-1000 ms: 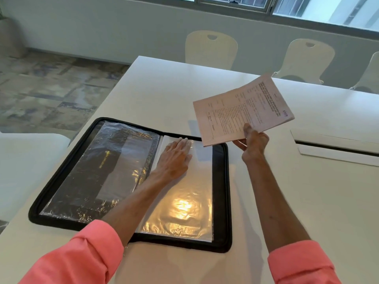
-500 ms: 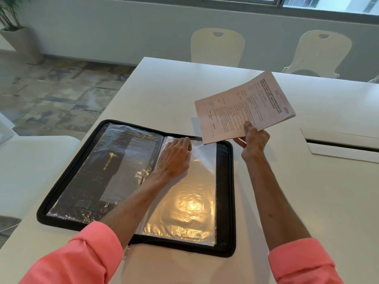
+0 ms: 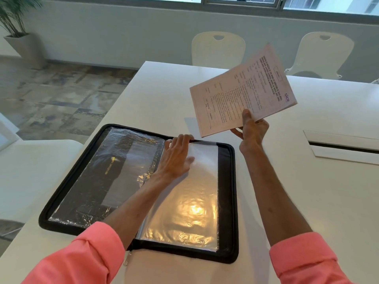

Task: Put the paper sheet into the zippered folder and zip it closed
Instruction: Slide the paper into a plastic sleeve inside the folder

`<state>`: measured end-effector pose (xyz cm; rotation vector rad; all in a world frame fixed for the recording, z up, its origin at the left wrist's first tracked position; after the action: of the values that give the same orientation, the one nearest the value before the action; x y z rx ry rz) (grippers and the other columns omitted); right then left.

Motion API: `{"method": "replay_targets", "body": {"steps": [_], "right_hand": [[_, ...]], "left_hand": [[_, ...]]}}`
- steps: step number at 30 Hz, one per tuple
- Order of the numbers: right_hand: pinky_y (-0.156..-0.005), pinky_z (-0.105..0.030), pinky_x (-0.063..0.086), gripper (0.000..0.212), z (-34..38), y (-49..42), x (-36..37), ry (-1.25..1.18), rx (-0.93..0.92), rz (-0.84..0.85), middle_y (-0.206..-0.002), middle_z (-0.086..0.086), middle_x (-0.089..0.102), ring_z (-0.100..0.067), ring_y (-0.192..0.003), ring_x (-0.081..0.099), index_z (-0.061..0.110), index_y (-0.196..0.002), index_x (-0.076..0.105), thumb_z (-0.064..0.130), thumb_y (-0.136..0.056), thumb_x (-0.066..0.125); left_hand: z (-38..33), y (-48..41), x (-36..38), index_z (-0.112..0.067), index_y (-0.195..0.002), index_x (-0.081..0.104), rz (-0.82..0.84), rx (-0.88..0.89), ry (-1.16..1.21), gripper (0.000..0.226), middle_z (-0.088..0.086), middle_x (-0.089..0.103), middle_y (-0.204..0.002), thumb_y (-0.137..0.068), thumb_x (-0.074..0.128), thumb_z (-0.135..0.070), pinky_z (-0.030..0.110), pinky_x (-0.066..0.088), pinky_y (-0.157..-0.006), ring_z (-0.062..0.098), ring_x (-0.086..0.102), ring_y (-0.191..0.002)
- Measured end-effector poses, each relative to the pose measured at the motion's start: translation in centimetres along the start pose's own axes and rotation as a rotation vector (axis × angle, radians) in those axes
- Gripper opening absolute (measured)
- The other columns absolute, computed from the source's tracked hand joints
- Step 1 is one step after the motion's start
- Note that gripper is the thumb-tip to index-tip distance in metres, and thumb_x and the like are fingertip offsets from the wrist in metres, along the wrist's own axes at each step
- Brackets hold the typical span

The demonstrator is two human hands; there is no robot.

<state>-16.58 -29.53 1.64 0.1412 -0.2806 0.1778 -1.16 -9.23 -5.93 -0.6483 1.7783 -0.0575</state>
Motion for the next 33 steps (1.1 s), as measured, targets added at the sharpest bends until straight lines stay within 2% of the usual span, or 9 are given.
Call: {"method": "replay_targets", "body": {"steps": [4, 10, 15, 19, 27, 30, 33], "right_hand": [[-0.073, -0.045, 0.071, 0.01, -0.1, 0.1, 1.5, 0.032, -0.019, 0.038, -0.116, -0.014, 0.079, -0.027, -0.107, 0.079, 0.028, -0.111, 0.068, 0.019, -0.109, 0.068], [-0.075, -0.051, 0.071, 0.011, -1.0, -0.1, 3.5, 0.111, -0.037, 0.113, -0.114, -0.015, 0.08, -0.028, -0.107, 0.08, 0.017, -0.119, 0.069, 0.02, -0.109, 0.067], [-0.072, -0.052, 0.071, 0.007, -2.2, -0.4, 4.3, 0.214, -0.053, 0.16, -0.108, -0.01, 0.081, -0.025, -0.101, 0.081, 0.018, -0.113, 0.069, 0.022, -0.108, 0.066], [-0.068, -0.051, 0.071, 0.005, -3.0, -0.6, 4.2, 0.235, -0.055, 0.172, -0.106, -0.009, 0.081, -0.024, -0.1, 0.081, 0.026, -0.104, 0.069, 0.022, -0.107, 0.067], [-0.064, -0.046, 0.07, 0.006, -2.8, -1.4, 3.7, 0.372, -0.068, 0.303, -0.101, -0.009, 0.083, -0.027, -0.091, 0.083, 0.026, -0.102, 0.072, 0.021, -0.105, 0.071], [-0.065, -0.044, 0.07, 0.004, -2.3, -2.0, 3.5, 0.422, -0.049, 0.376, -0.103, -0.009, 0.083, -0.027, -0.089, 0.084, 0.022, -0.107, 0.074, 0.022, -0.104, 0.072], [-0.066, -0.043, 0.07, 0.022, -2.3, -2.7, 3.3, 0.476, -0.018, 0.458, -0.106, -0.013, 0.084, -0.029, -0.09, 0.084, 0.012, -0.121, 0.074, 0.024, -0.104, 0.073]], "left_hand": [[0.6, -0.2, 0.2, -0.023, -0.127, 0.062, 0.028, -0.023, -0.017, 0.05, -0.002, 0.051, -0.122, -0.087, 0.084, -0.04, 0.04, 0.037, -0.108, 0.017, 0.054, -0.113], [0.3, 0.4, 0.0, -0.026, -0.122, 0.065, 0.006, 0.066, -0.035, 0.038, -0.004, 0.058, -0.127, -0.091, 0.082, -0.037, 0.041, 0.04, -0.111, 0.02, 0.058, -0.122], [0.2, 0.9, 0.1, -0.026, -0.124, 0.064, -0.016, 0.067, -0.024, 0.039, -0.005, 0.061, -0.135, -0.09, 0.082, -0.035, 0.037, 0.039, -0.112, 0.02, 0.055, -0.13], [0.2, 1.1, 0.2, -0.026, -0.128, 0.063, -0.03, 0.043, 0.003, 0.045, -0.004, 0.061, -0.139, -0.089, 0.083, -0.035, 0.037, 0.038, -0.114, 0.02, 0.052, -0.133], [1.4, 0.2, 0.0, -0.025, -0.125, 0.063, -0.002, 0.027, 0.051, 0.048, -0.006, 0.067, -0.128, -0.085, 0.083, -0.042, 0.042, 0.043, -0.112, 0.022, 0.056, -0.129], [1.7, -0.3, -0.2, -0.024, -0.124, 0.063, 0.018, 0.044, 0.058, 0.046, -0.005, 0.067, -0.124, -0.086, 0.082, -0.043, 0.04, 0.042, -0.112, 0.022, 0.057, -0.126], [2.1, -0.5, -0.2, -0.024, -0.124, 0.063, 0.036, 0.062, 0.052, 0.043, -0.005, 0.067, -0.123, -0.091, 0.077, -0.047, 0.039, 0.042, -0.112, 0.021, 0.057, -0.124]]}}
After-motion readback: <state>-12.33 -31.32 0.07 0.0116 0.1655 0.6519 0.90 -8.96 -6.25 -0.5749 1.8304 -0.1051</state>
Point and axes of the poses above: each hand's wrist, its own y-axis away from the middle knuckle, its own x-axis out of the palm, z = x × y, the point moved 4 cm from there along -y, towards the middle knuckle
